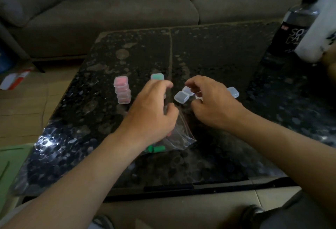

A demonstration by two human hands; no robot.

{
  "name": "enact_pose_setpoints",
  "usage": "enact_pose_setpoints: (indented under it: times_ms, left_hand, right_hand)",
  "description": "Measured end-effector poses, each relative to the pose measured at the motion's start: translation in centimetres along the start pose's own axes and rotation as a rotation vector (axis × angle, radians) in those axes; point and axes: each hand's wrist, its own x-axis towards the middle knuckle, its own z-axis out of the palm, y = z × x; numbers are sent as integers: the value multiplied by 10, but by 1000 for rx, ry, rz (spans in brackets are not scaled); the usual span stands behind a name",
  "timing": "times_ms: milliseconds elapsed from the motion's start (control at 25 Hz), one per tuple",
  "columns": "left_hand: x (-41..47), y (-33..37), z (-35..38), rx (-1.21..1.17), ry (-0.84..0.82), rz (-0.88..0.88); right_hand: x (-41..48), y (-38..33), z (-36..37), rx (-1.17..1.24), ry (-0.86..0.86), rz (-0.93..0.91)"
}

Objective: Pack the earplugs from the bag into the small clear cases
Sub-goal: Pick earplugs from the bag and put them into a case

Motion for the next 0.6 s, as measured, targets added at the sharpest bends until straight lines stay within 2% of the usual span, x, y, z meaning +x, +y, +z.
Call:
enact_pose_setpoints:
  times_ms: [160, 240, 400, 600]
  left_hand:
    - [-3, 11, 20, 97, -98, 147]
    - [-2, 14, 29, 126, -123, 162]
    - [-4, 24, 48, 176, -180, 212]
    - [-3, 28, 58, 193, -213, 185]
  right_hand:
    - [-15, 15, -21, -127, 91, 0]
    - [-20, 25, -32, -185, 133, 24]
    - [-31, 49, -42, -331, 10, 189]
    - [-44, 62, -45, -329, -117, 203]
